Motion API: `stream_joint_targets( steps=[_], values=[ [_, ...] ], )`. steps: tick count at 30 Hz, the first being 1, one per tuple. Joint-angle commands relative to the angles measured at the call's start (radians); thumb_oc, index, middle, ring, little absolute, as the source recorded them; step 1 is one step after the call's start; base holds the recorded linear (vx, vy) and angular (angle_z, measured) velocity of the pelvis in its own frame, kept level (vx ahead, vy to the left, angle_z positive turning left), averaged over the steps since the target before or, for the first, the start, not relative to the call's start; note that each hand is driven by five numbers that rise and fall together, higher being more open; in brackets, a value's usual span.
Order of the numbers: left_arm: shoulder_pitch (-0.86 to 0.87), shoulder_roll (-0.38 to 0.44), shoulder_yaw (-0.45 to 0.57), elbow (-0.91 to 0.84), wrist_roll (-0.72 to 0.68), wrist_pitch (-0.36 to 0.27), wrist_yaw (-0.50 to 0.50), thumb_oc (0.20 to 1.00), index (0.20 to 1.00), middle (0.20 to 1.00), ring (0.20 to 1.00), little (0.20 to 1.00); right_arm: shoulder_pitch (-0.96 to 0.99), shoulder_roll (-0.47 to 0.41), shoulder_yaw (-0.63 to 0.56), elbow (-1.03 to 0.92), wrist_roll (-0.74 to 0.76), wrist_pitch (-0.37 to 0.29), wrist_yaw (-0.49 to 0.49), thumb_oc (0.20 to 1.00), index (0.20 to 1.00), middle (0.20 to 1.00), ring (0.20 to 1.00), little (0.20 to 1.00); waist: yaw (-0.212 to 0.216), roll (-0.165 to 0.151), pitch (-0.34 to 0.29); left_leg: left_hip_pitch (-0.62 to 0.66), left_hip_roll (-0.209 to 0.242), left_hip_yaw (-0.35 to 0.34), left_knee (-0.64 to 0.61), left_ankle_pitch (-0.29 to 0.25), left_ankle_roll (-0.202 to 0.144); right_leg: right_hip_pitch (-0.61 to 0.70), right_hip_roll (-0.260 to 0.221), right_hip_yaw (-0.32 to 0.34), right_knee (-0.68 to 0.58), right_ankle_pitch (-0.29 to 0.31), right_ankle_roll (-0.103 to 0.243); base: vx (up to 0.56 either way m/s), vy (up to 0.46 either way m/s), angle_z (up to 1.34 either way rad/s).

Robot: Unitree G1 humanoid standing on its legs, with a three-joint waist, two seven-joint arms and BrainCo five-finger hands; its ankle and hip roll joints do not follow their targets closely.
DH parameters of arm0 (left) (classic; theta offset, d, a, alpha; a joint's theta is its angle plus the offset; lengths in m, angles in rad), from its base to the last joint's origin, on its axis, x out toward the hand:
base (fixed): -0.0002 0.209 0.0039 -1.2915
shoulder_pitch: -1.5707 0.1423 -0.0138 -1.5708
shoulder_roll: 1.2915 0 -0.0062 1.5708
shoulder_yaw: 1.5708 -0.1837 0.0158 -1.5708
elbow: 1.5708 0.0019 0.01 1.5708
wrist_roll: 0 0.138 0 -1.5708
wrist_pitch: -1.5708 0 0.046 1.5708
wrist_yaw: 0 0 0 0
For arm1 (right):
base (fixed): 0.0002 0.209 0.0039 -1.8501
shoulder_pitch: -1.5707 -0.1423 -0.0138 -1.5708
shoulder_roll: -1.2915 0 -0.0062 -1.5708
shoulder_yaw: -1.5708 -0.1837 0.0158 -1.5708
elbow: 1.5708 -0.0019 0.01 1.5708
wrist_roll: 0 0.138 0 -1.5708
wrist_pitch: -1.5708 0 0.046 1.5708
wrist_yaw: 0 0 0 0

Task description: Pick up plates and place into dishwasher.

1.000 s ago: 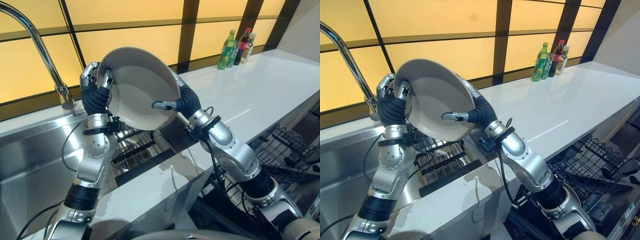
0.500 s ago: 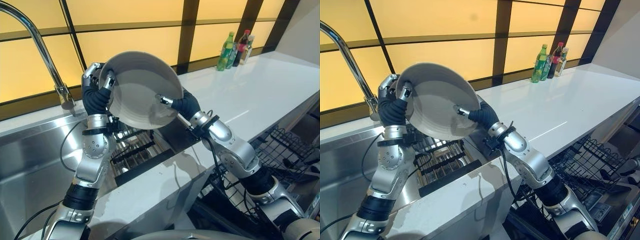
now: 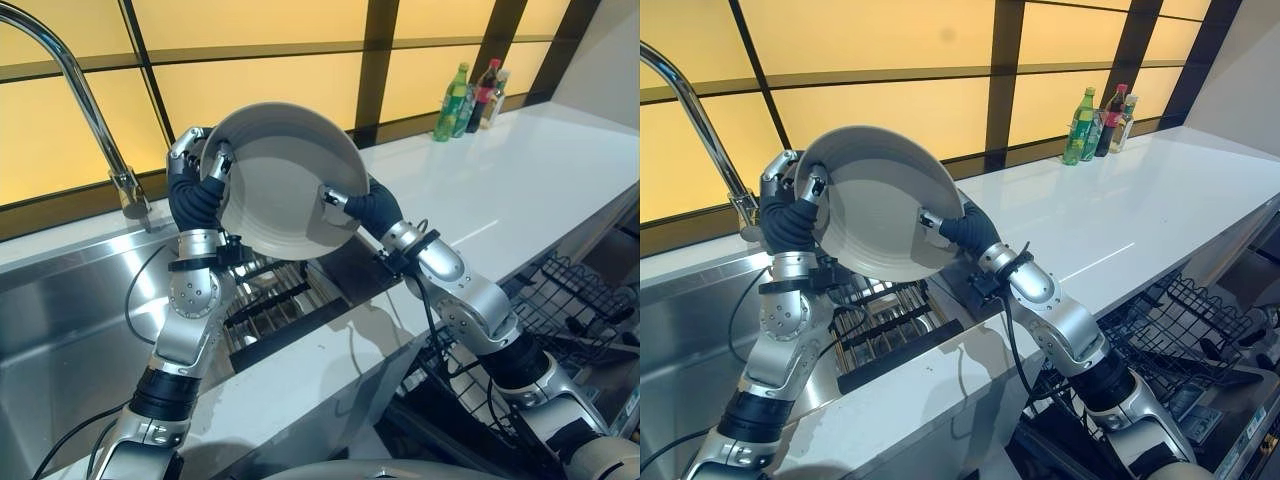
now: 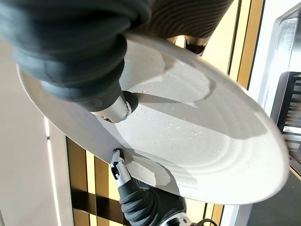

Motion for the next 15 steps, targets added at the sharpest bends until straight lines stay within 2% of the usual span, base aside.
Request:
stream_joint_targets(
  steps=[1,2,8,15],
  values=[
    [-0.139,-0.023,-0.057,0.024,-0.038,0.05,-0.011,0.558,0.558,0.558,0.558,0.558,-0.117,0.062,0.089,-0.043,0.016,-0.037,0.029,0.2,0.2,0.2,0.2,0.2,0.015,-0.007,-0.006,-0.066,-0.009,-0.007,0.012,0.022,0.024,0.073,-0.044,-0.029,0.036,-0.099,0.041,-0.04,-0.005,0.01],
    [-0.14,-0.024,-0.057,0.034,-0.053,0.065,-0.019,1.0,1.0,1.0,1.0,1.0,-0.118,0.066,0.083,-0.04,0.01,-0.044,0.017,0.2,0.2,0.2,0.2,0.2,0.016,-0.006,-0.006,-0.066,-0.008,-0.005,0.012,0.022,0.023,0.074,-0.045,-0.032,0.036,-0.1,0.041,-0.04,-0.005,0.01],
    [-0.151,-0.013,-0.025,0.032,-0.062,0.055,0.039,1.0,1.0,1.0,1.0,1.0,-0.115,0.068,0.039,-0.026,-0.03,-0.068,-0.049,0.2,0.2,0.2,0.2,0.2,0.016,0.002,-0.005,-0.066,-0.004,-0.003,0.017,0.022,0.023,0.069,-0.049,-0.051,0.054,-0.108,0.04,-0.05,-0.007,0.02],
    [-0.152,0.022,0.06,0.036,-0.039,0.045,0.097,1.0,1.0,1.0,1.0,1.0,-0.102,0.046,-0.013,-0.032,-0.078,-0.077,-0.075,0.2,0.2,0.2,0.2,0.2,0.011,0.007,-0.009,-0.067,0.004,0.004,0.024,0.026,0.016,0.066,-0.049,-0.051,0.06,-0.108,0.036,-0.03,-0.007,0.06]
  ],
)
